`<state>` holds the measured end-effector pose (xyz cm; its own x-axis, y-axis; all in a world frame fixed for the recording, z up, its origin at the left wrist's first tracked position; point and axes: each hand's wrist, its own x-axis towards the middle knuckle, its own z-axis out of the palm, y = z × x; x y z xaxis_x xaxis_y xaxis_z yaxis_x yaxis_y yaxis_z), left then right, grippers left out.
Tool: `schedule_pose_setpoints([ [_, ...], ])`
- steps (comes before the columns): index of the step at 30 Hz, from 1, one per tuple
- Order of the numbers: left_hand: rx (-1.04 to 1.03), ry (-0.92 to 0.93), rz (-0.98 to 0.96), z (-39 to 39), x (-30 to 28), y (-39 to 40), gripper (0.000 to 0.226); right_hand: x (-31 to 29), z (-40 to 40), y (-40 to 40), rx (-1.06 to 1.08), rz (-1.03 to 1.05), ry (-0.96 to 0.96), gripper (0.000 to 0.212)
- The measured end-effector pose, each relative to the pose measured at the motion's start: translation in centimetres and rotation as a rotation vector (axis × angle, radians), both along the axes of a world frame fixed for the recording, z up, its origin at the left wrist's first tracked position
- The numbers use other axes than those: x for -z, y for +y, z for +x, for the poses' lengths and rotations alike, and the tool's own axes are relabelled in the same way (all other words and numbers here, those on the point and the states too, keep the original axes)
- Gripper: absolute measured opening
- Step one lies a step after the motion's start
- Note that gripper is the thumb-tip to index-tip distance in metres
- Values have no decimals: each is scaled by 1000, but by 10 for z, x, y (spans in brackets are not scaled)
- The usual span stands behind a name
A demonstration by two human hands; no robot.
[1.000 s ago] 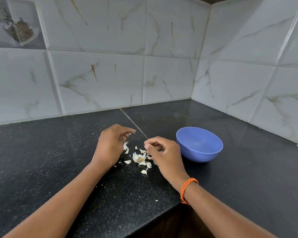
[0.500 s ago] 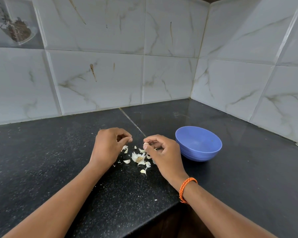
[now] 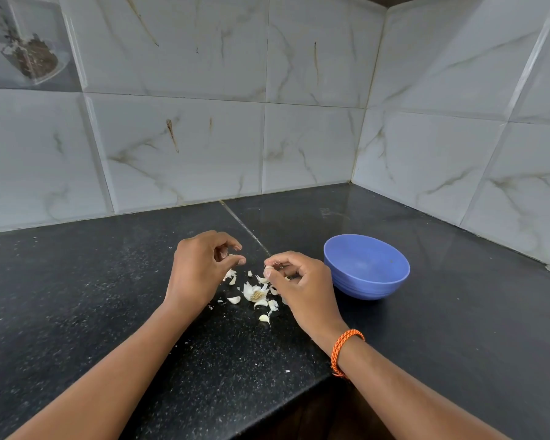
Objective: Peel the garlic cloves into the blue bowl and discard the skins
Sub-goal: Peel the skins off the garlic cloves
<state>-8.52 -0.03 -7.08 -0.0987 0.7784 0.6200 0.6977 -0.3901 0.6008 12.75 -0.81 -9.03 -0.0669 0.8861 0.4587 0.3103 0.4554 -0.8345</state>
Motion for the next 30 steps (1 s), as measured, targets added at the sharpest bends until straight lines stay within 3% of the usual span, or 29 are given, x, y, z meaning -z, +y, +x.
schedule_pose_setpoints([
  [7, 1, -78, -15, 2, -4, 0, 20, 1, 0, 0, 0, -10, 7, 10],
  [15, 12, -7, -35, 0, 1, 3, 47, 0, 0, 0, 4, -11, -2, 11],
  [21, -13, 24, -23, 4, -3, -6, 7, -2, -1, -2, 5, 2, 13, 17],
  [26, -18, 26, 2, 3, 0, -3, 28, -5, 1, -5, -23, 20, 14, 31],
  [30, 85, -18, -4, 11, -3, -4, 19, -7, 2, -6, -43, 52, 35, 35],
])
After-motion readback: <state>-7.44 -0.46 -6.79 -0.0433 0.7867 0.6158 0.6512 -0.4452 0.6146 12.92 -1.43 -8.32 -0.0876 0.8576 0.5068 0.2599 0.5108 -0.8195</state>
